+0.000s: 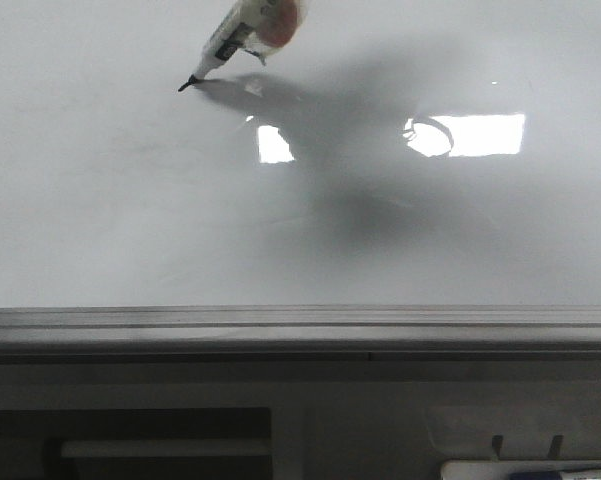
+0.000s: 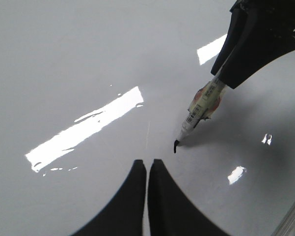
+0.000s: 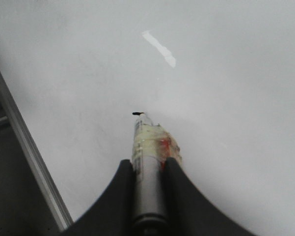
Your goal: Write number 3 on whiteboard
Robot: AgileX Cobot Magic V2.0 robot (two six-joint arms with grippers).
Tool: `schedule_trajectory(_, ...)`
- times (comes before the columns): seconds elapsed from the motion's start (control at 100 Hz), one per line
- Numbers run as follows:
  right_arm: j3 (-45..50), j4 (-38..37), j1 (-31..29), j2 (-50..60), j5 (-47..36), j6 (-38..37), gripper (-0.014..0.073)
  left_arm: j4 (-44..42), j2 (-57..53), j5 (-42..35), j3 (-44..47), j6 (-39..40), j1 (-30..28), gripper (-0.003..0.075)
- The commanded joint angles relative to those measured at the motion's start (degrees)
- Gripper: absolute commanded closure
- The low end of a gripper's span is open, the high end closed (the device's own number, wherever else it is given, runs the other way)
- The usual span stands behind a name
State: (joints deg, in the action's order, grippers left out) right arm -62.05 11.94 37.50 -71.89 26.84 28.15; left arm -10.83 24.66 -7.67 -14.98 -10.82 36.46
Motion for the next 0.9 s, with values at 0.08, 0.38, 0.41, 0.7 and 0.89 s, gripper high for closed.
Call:
schedule_trajectory(0.08,-1.9,-2.7,-4.2,3.5,4.0,-0.2,0.0634,0.8,0.2,-4.5,-1.6,0.4,-0.1,0.0741)
schedule_trajectory(0.38,-0.4,-2.0,1.3,1.4,9.9,-0.8,0.0634,1.7,0.2,-4.5,-1.6,0.4,-0.1,0.0741)
schedule_trajectory(0.41,-0.4,-2.0,2.0,0.6,8.9,-0.8,0.0634,1.7,0.2,-4.5,-1.6,0.4,-0.1,0.0741)
schedule_trajectory(0.7,-0.6,-5.7,2.7,-0.4,9.7,-4.1,0.0634,1.7,0.2,-4.5,-1.6,0.4,-0.1,0.0741)
schedule_trajectory(0.89,-0.5,-11.9,2.7,3.2,16.7,-9.1,0.0634,1.7,0.2,-4.5,-1.6,0.4,-0.1,0.0741)
